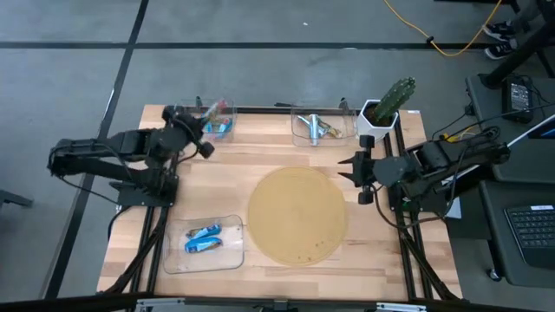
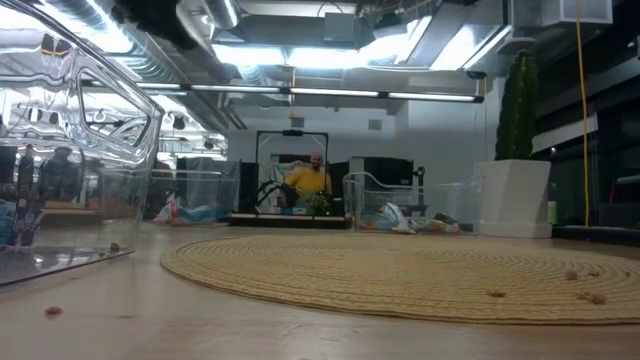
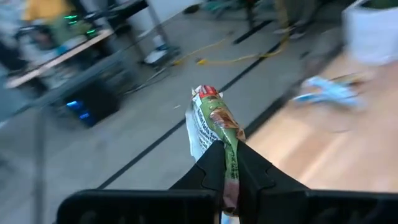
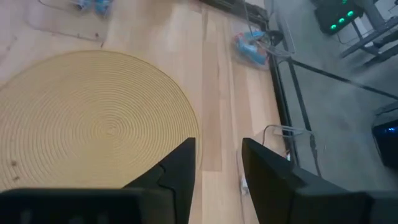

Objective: Pick and place Granola Bars by type
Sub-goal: Put the red granola bar into the top left transparent bin

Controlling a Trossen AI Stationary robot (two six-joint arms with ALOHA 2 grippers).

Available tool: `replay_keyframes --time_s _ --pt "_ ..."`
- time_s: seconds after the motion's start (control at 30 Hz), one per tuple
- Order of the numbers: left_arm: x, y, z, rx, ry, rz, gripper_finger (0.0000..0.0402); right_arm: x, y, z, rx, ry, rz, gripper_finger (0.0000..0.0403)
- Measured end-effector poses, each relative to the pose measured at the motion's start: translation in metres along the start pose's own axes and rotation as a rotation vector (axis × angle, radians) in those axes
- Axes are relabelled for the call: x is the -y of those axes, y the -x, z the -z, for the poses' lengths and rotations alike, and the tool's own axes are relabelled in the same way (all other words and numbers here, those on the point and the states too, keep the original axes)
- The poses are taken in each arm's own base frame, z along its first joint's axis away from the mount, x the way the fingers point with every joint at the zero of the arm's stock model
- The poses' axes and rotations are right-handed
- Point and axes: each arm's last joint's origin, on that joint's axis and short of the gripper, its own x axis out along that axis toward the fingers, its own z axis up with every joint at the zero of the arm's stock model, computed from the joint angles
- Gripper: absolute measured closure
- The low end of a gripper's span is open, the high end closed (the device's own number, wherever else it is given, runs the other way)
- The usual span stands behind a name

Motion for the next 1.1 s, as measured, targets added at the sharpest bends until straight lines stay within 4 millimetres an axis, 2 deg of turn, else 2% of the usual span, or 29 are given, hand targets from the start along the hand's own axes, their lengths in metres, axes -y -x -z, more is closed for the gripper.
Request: replay_keyframes --time_s 0.2,0.47,0.57,0.8,0.97,1.1 --pt "-0.028 -0.019 0.009 -0.132 -0.015 -0.188 0.0397 0.0 -0.001 0.001 -0.008 0.002 0.0 0.027" --pt "-0.052 -0.047 0.02 -0.324 0.049 -0.197 0.0397 0.0 -0.001 0.001 -0.008 0.029 0.001 0.027" --pt "-0.055 -0.06 0.026 -0.362 0.074 -0.191 0.0395 -0.001 -0.001 0.001 -0.008 0.023 0.0 0.027" --pt "-0.057 -0.095 0.069 -0.48 0.097 -0.221 0.0396 -0.01 -0.016 0.014 -0.052 0.07 -0.003 0.027" --pt "-0.062 -0.106 0.087 -0.485 0.133 -0.237 0.0393 -0.015 -0.025 0.022 -0.075 0.088 -0.005 0.027" --pt "-0.066 -0.108 0.087 -0.475 0.155 -0.212 0.0394 -0.017 -0.027 0.023 -0.073 0.089 -0.005 0.027"
